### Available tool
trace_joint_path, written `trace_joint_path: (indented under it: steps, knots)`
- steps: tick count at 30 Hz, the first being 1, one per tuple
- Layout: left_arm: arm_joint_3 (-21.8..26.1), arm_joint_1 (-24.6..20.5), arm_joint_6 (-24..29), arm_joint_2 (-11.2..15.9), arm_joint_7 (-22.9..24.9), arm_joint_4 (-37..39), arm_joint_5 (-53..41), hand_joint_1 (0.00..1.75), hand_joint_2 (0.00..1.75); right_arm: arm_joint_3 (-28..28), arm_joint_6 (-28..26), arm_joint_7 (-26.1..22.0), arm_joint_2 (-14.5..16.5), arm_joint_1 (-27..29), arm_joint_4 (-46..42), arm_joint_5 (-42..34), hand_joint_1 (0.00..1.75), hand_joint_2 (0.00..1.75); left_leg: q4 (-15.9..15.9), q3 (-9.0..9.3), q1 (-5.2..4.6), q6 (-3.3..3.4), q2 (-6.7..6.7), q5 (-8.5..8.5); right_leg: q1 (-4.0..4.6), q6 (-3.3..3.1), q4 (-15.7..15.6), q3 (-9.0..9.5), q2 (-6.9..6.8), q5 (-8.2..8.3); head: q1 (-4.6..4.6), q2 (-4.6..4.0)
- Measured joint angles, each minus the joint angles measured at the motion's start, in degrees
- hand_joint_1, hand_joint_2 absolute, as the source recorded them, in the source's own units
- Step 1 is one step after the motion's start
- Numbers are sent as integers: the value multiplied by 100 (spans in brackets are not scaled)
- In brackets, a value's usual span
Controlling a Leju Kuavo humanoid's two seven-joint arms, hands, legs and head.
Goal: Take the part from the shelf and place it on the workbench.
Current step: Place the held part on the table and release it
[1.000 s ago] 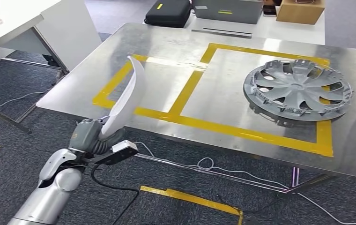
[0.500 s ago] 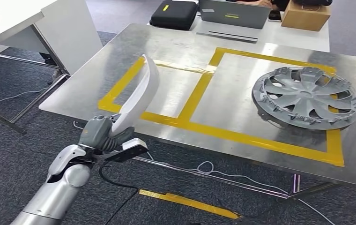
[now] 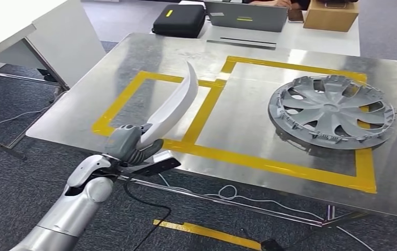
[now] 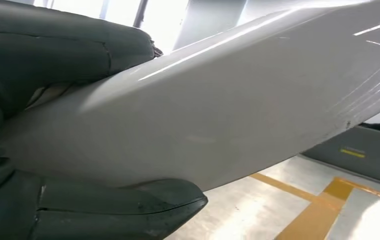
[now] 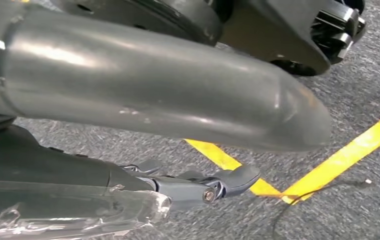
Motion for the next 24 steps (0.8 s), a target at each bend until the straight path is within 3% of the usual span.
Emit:
trace_joint_path:
  steps: [1,2,4,5,7,11,12,15,16,17,19,20,22,24]
  knots:
    - [-11,-5,-13,-3,12,40,-1,175,175,-1,-18,12,7,3,0,0,0,0,43,-94,0,12,0,113,4,2,0,43,12,-32,1,0]
    - [-20,-21,-30,-10,33,91,-7,175,175,-1,-37,30,21,4,0,5,0,0,-134,-76,-2,35,0,337,9,7,0,96,24,-68,0,0]
    - [-39,-100,-55,-26,100,199,-35,175,175,2,-34,52,51,1,1,24,0,0,-824,162,-21,111,-1,868,24,30,-3,192,42,-144,3,0]
    - [-53,-159,-64,-39,140,267,-50,175,175,4,-21,61,65,-5,1,37,0,0,-1147,289,-37,150,-2,1033,31,53,-4,226,48,-178,7,0]
    - [-84,-283,-85,-65,314,424,-154,175,175,8,17,67,75,-11,2,58,0,0,-1480,423,-68,196,-4,1049,36,110,-14,227,45,-214,12,0]
    - [-103,-436,-62,-86,853,859,-509,175,175,30,37,29,76,34,1,90,0,0,-1649,512,-31,245,-9,983,36,233,73,182,24,-313,12,0]
    - [-101,-460,-40,-85,910,970,-569,175,175,36,36,14,76,53,0,95,0,0,-1675,543,-15,265,-6,974,34,259,303,56,19,-416,20,0]
    - [-98,-492,-9,-77,962,1276,-652,175,175,47,34,-7,76,111,1,104,0,0,-1680,599,-16,309,-4,914,21,304,1390,-622,10,-753,32,0]
    - [-98,-485,-8,-74,966,1352,-659,175,175,50,33,-10,76,133,2,105,0,0,-1679,628,-17,312,-6,886,20,313,1560,-779,9,-716,30,0]
    - [-98,-482,-9,-72,986,1415,-677,175,175,52,29,-10,76,151,2,106,0,0,-1677,669,-16,308,-10,855,20,315,1511,-828,7,-559,33,0]
    - [-95,-504,-26,-71,1117,1519,-770,175,175,54,19,-5,76,166,2,105,0,0,-1675,780,-13,280,-18,777,20,306,845,-623,-5,-31,35,0]
    - [-88,-540,-43,-70,1223,1587,-828,175,175,54,17,0,76,164,3,105,0,0,-1671,820,-23,256,-21,740,28,296,500,-462,-14,154,36,0]
    - [-26,-650,-71,-73,1455,1763,-904,175,175,55,30,11,76,155,5,115,0,0,-1653,841,-46,215,-24,695,36,254,88,-253,-21,246,25,0]
    - [86,-787,-43,-89,1695,1959,-949,175,175,55,50,29,75,160,7,146,0,0,-1645,832,-60,231,-25,699,34,225,6,-207,-9,209,7,0]
